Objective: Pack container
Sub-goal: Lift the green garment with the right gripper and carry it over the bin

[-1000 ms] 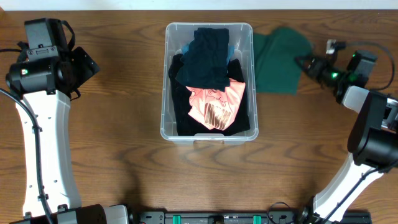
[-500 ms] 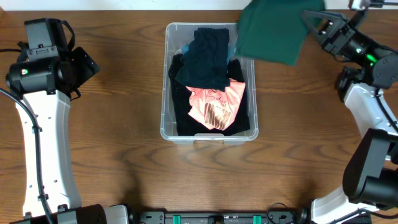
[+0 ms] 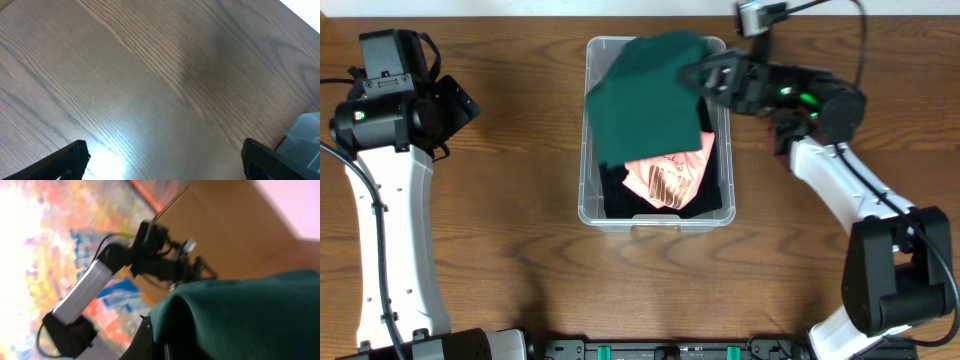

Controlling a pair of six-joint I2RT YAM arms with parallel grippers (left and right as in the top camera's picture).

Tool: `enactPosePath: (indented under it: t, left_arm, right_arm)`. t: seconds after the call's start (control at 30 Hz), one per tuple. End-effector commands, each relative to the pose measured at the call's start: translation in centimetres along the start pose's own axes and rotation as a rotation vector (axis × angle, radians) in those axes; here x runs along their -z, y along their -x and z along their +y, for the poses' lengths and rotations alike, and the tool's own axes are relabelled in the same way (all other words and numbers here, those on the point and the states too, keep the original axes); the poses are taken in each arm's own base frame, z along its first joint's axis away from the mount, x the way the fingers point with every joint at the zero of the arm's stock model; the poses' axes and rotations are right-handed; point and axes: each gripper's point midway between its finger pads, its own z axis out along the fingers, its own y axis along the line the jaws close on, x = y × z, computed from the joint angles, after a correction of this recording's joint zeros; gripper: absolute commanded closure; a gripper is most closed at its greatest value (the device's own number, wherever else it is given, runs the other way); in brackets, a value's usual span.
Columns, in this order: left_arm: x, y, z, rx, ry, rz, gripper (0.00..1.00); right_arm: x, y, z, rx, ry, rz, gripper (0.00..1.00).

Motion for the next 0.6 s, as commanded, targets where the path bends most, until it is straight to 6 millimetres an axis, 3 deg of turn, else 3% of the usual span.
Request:
enactPosePath:
  t: [0.0,0.17,0.3,0.47,0.57]
  left_arm:
    - [0.1,0.3,0.2,-0.013,0.007,-0.009,0.02]
    - [0.1,0.3,0.2,-0.013,0.007,-0.009,0.02]
    - [0.1,0.3,0.2,-0.013,0.007,-0.009,0.02]
    - [0.1,0.3,0.2,-0.013,0.007,-0.009,0.02]
    - [0.1,0.3,0.2,-0.013,0.007,-0.009,0.02]
  right_arm:
    - [-1.9,-0.6,1.2,-0.02,0.042,0.01,0.99]
    - [-2.5,-1.4,0.2,-0.103,0.021,0.045,0.99]
    - [-2.4,-1.9,-1.9,-0.131,-0.029,0.064,0.99]
    - [-2.0,-3.3,-6.3,-0.204,-0.14,0.078,0.99]
    - [-1.2,-4.0,-10.0,-0.179,-0.267,0.044,0.99]
